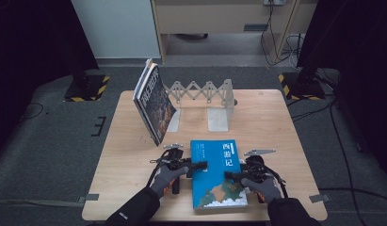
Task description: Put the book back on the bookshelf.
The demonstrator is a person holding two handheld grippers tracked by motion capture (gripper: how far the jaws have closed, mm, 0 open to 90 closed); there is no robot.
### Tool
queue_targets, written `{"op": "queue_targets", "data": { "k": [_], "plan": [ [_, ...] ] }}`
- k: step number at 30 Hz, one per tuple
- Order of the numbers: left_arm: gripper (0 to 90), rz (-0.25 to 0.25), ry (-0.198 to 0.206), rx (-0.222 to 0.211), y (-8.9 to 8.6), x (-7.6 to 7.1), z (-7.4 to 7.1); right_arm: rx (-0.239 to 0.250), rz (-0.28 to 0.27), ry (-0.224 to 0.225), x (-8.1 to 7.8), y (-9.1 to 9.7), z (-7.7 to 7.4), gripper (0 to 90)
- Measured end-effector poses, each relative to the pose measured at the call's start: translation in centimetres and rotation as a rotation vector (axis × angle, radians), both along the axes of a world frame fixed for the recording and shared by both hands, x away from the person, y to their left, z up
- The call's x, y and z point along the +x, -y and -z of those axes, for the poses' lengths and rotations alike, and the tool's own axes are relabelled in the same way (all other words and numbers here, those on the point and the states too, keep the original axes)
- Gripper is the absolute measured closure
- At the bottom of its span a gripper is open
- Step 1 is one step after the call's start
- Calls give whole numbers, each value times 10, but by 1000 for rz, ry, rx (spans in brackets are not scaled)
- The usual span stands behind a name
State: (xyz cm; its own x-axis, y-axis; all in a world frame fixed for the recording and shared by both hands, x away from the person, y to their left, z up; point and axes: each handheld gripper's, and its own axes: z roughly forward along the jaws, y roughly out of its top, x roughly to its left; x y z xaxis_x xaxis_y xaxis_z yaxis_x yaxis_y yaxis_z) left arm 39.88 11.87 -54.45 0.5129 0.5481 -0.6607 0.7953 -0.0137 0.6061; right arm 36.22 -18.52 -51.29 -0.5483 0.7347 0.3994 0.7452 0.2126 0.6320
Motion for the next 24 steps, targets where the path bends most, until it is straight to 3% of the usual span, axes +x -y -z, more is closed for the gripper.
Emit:
{"op": "queue_targets", "data": {
  "k": [10, 13, 14, 15, 16, 19, 24],
  "plan": [
    [299, -14, -38, -1, -3, -2, -5, -1, -13, -8, 1, 0, -1, 160],
    [333, -9, -27, -1, -5, -2, -10, -1, -11, -14, 1, 0, -1, 164],
    [348, -7, -21, -16, -6, -3, -12, -2, -10, -12, 1, 0, -1, 165],
    [391, -11, -24, -69, -6, -3, -13, -3, -10, -14, 1, 0, -1, 166],
    [450, -15, -15, -94, -6, -3, -16, -3, -8, -16, 2, 0, -1, 165],
    [462, 10, 33, -43, 0, -5, -28, 12, -3, -34, 2, 2, -2, 167],
    [460, 11, 15, -35, 1, -4, -26, -8, -8, -29, 3, 1, -3, 170]
  ]
}}
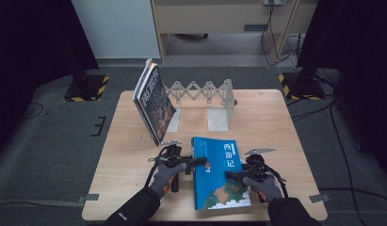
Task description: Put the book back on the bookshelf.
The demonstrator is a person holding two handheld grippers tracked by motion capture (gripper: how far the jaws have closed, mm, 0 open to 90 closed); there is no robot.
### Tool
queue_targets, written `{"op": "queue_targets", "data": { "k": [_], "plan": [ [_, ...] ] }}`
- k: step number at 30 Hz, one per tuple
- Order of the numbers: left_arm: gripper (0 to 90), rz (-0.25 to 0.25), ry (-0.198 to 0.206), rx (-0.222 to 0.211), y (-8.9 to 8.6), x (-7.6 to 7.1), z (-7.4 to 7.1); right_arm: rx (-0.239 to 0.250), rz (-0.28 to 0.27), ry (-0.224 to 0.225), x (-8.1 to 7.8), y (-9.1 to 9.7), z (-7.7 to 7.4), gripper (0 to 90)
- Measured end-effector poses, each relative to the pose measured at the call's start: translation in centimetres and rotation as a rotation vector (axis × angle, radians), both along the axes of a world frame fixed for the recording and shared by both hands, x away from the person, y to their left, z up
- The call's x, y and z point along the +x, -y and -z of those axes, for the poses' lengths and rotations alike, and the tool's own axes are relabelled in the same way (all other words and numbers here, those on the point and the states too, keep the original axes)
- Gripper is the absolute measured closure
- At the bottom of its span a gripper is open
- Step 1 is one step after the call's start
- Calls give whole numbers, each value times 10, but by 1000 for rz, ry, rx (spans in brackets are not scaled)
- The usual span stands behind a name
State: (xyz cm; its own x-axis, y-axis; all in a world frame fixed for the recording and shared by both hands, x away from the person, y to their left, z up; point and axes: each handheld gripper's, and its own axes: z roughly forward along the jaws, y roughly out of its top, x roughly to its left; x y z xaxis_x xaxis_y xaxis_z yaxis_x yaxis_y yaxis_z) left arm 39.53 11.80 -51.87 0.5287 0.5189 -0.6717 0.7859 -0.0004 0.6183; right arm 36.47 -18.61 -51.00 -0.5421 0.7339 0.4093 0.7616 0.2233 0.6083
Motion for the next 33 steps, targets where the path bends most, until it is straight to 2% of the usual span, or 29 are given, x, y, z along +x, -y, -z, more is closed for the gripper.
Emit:
{"op": "queue_targets", "data": {
  "k": [6, 7, 8, 9, 11, 13, 15, 18, 25, 28, 33],
  "plan": [
    [451, 39, -22, 3, 5, 2, 1, -18, -17, -4, 2, -1, -2, 173],
    [452, 49, -25, 10, 8, 1, 2, -19, -26, -3, 2, -1, -2, 175],
    [449, 60, -21, 39, 12, 0, 3, -21, -30, 2, 2, -2, -2, 176],
    [436, 60, -25, 44, 12, 0, 3, -23, -38, -4, 1, -3, -3, 176],
    [455, 58, -41, 28, 11, 0, 2, -24, -37, 0, 1, -3, -2, 176],
    [461, 58, -34, 36, 11, 0, 2, -21, -36, 2, 1, -3, -2, 172],
    [466, 51, -32, 37, 12, -1, 1, -20, -36, -6, 0, -5, -2, 137],
    [480, 40, -36, 33, 12, -3, 0, -55, -63, 13, -2, -11, -2, 65],
    [505, 34, -40, 22, 11, -5, -4, -33, -51, 10, -1, -7, -3, 131],
    [502, 37, -38, 29, 12, -4, -5, -31, -48, 18, -1, -6, -4, 142],
    [486, 38, -60, 35, 13, -2, -1, -36, -38, 16, -1, -6, -4, 171]
  ]
}}
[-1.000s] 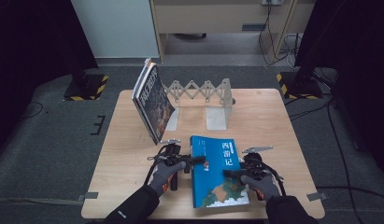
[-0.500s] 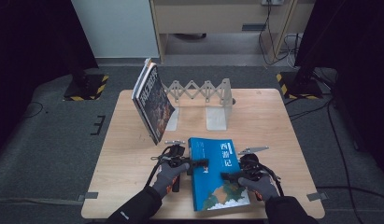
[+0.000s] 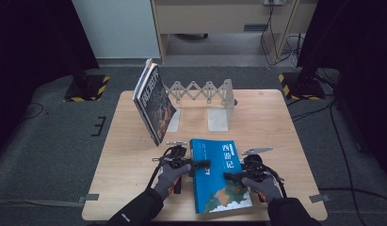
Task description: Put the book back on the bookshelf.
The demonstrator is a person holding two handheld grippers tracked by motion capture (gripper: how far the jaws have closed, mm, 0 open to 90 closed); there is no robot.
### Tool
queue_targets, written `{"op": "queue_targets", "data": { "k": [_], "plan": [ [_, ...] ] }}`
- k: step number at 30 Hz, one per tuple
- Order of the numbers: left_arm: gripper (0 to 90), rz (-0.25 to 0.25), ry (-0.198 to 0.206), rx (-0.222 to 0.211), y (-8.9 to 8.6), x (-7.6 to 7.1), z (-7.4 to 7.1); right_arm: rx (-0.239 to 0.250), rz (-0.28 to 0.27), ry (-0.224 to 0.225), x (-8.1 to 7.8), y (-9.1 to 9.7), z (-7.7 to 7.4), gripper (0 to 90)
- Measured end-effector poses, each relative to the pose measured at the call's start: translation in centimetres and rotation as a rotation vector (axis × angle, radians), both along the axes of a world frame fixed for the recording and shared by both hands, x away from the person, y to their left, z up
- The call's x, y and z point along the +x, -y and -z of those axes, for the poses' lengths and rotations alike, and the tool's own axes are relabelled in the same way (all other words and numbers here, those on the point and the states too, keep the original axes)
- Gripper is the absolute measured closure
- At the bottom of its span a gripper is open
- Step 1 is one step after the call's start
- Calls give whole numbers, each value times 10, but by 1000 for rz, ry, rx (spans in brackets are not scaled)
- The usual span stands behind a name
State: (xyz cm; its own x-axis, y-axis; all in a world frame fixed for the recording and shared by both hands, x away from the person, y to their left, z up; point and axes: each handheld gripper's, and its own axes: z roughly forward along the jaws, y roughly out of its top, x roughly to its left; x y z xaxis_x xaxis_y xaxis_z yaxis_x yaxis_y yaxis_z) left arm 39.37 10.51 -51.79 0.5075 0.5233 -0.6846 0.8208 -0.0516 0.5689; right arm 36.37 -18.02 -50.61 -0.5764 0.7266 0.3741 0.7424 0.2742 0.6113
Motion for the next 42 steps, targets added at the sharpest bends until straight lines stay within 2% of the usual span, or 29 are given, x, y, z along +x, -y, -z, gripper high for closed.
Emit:
{"op": "queue_targets", "data": {
  "k": [5, 14, 22, 27, 34, 42],
  "plan": [
    [492, 4, -9, -6, 0, 1, 1, 3, 6, 3, 0, 1, 0, 190],
    [530, -10, -16, -23, -4, -2, -9, 19, 4, 12, 1, 1, -2, 195],
    [567, -10, 29, -32, -9, -2, -26, 70, 15, 60, 0, 4, -7, 273],
    [578, -14, 51, -38, -9, -3, -33, 91, 24, 69, -1, 6, -10, 303],
    [589, 7, 110, -34, -5, -5, -43, 113, 48, 98, 0, 10, -17, 361],
    [596, 7, 163, -26, -4, -4, -56, 149, 80, 122, 1, 14, -24, 417]
  ]
}}
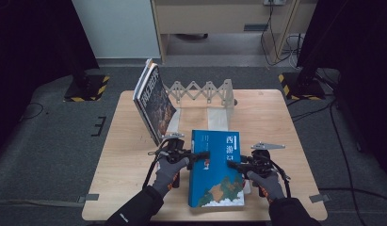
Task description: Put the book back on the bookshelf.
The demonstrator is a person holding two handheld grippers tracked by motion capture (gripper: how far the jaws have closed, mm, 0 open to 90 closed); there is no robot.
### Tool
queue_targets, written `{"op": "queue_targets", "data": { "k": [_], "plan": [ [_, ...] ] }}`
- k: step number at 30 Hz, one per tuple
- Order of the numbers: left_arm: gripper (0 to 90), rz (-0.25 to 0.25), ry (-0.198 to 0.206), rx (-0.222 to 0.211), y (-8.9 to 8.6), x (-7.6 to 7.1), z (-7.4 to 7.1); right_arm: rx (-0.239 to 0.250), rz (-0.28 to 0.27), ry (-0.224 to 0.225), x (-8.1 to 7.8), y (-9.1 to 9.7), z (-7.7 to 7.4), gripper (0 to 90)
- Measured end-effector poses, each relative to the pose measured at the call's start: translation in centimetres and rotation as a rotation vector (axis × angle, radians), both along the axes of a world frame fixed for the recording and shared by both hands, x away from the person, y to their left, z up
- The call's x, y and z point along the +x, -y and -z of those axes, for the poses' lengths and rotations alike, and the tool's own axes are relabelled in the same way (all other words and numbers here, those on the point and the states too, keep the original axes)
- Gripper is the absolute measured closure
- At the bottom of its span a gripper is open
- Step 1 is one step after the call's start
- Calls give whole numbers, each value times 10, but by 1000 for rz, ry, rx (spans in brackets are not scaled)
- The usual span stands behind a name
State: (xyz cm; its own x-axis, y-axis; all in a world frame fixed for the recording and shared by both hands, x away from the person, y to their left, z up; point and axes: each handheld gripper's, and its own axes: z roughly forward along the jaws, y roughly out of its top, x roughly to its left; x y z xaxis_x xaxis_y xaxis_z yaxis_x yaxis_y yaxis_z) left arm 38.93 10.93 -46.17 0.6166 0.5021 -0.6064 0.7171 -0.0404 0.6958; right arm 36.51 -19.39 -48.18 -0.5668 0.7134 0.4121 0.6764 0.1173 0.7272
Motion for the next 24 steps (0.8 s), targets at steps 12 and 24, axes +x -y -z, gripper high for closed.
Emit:
{"op": "queue_targets", "data": {
  "k": [12, 24],
  "plan": [
    [586, 27, 89, 38, 2, -3, -11, 13, -3, 67, -2, 1, -8, 450],
    [581, 39, 88, 19, 4, -2, -5, 2, -31, 67, -4, -1, -7, 457]
  ]
}}
